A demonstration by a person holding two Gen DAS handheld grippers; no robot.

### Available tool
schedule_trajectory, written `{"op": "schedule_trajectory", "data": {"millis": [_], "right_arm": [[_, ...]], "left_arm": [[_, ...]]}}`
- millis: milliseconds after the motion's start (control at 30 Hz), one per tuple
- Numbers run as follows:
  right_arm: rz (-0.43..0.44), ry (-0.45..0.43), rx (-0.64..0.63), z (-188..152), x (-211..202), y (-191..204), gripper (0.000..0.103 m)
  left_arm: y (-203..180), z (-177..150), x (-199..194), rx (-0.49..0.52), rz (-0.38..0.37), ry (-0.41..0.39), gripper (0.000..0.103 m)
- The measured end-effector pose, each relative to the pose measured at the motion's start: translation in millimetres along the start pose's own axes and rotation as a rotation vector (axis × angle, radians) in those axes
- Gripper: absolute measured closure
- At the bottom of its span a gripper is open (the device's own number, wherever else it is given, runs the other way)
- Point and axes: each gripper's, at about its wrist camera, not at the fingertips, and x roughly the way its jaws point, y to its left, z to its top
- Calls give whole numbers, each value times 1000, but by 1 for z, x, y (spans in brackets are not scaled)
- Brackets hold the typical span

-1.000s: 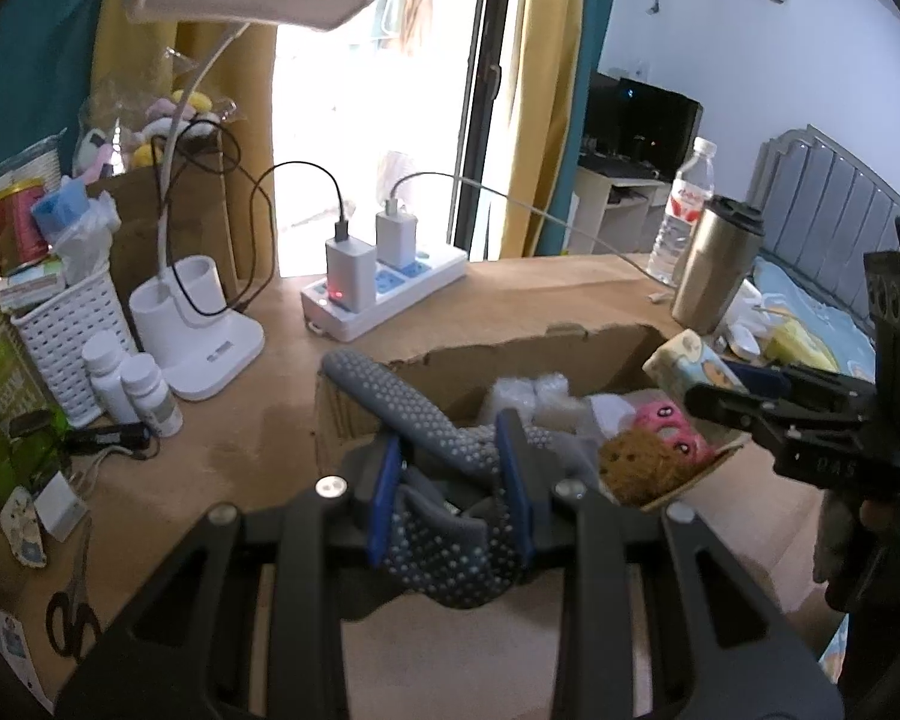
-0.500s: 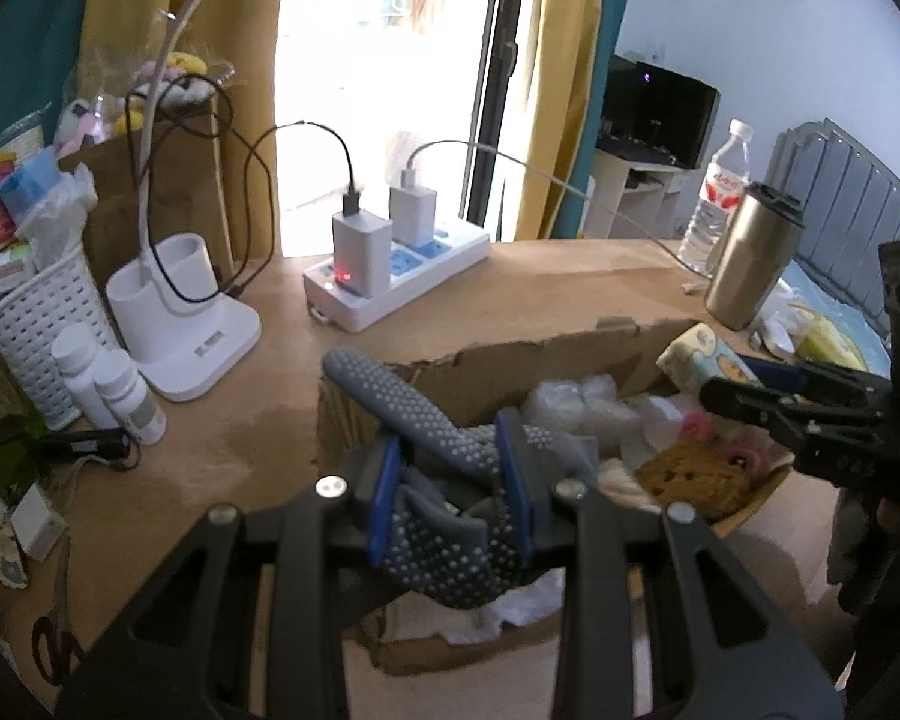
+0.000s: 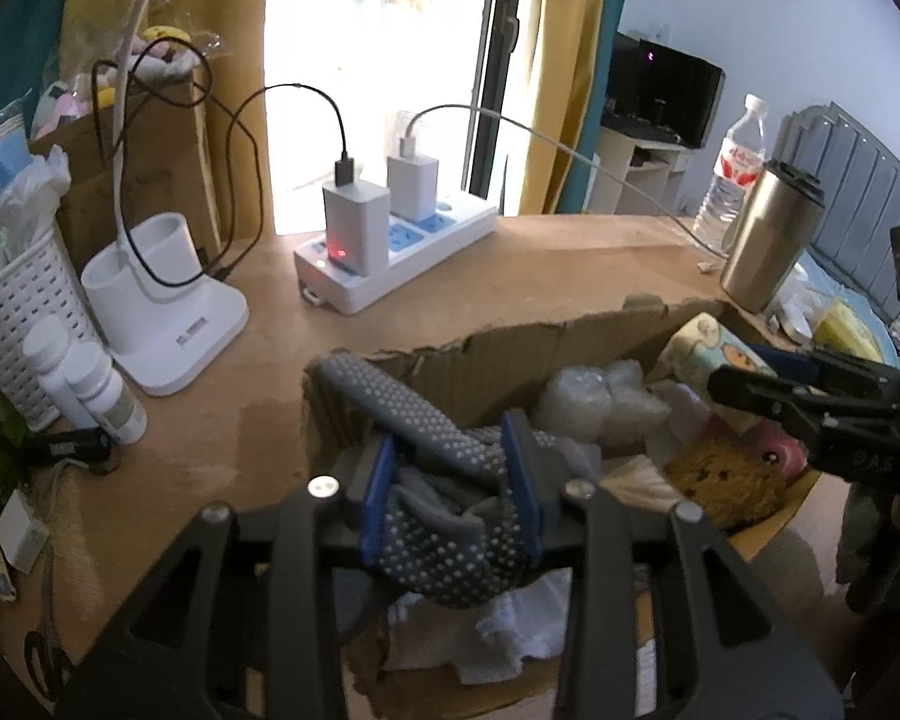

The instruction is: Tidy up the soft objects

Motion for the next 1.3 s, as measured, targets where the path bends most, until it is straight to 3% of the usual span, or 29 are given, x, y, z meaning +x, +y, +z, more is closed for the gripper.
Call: {"op": "schedule_trajectory", "data": {"millis": [133, 233, 367, 800, 933, 1300], "right_arm": [[-3, 4, 1, 0, 0, 1, 53], [-8, 2, -2, 0, 0, 1, 52], [-23, -11, 0, 1, -4, 2, 41], [-35, -45, -18, -1, -27, 12, 38], [-37, -57, -23, -3, -35, 17, 38], [-52, -93, -41, -12, -63, 31, 37]], "left_arm": [[-1, 0, -3, -4, -13, -11, 50], [-2, 0, -7, -3, -18, -23, 48], [-4, 0, -11, -3, -21, -28, 35], [-16, -3, -42, 5, -60, -90, 27], [-16, -4, -56, -2, -74, -118, 16], [-19, -13, -87, -5, -76, -169, 16]]}}
